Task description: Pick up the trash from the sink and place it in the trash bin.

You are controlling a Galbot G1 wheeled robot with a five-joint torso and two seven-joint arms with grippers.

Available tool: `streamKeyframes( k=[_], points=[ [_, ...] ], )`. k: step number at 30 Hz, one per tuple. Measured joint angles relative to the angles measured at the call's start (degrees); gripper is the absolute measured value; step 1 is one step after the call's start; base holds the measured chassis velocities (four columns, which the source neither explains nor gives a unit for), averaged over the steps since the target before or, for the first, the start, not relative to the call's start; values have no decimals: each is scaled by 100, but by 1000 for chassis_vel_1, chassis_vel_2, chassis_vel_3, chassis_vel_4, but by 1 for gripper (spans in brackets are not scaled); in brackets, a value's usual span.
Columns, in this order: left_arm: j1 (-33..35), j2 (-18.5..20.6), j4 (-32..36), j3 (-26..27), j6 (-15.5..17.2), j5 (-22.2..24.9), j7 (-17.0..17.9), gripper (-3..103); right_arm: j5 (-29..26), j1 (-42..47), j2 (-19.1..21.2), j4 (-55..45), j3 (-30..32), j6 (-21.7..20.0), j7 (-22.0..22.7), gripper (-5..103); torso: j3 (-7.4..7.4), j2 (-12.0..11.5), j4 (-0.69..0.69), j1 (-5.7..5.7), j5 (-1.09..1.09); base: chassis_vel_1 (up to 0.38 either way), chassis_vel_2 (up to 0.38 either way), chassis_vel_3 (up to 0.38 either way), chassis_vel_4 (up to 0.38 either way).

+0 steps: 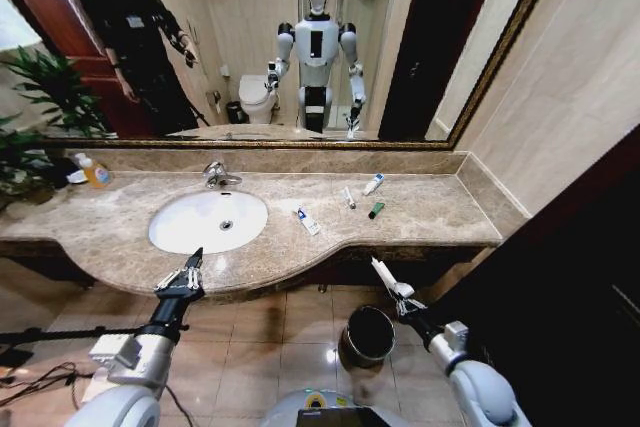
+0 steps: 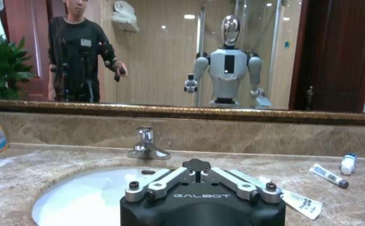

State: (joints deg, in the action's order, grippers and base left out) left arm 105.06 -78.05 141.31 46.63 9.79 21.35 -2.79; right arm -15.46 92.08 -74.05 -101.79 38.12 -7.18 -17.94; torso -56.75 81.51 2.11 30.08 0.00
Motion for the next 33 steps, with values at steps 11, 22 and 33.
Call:
streamKeyframes(
  k=[11,22,33],
  points=[
    [0,0,0,0,0,0,1,0,689,-748,-240,2334,-72,772,-11,0,0,0,0,0,0,0,0,0,0],
    [0,0,0,0,0,0,1,0,1351,-1693,-716,4392,-31,1480,423,0,0,0,0,0,0,0,0,0,0],
    [0,0,0,0,0,0,0,0,1932,-2498,-1086,5431,-39,1586,795,0,0,0,0,0,0,0,0,0,0]
  ],
)
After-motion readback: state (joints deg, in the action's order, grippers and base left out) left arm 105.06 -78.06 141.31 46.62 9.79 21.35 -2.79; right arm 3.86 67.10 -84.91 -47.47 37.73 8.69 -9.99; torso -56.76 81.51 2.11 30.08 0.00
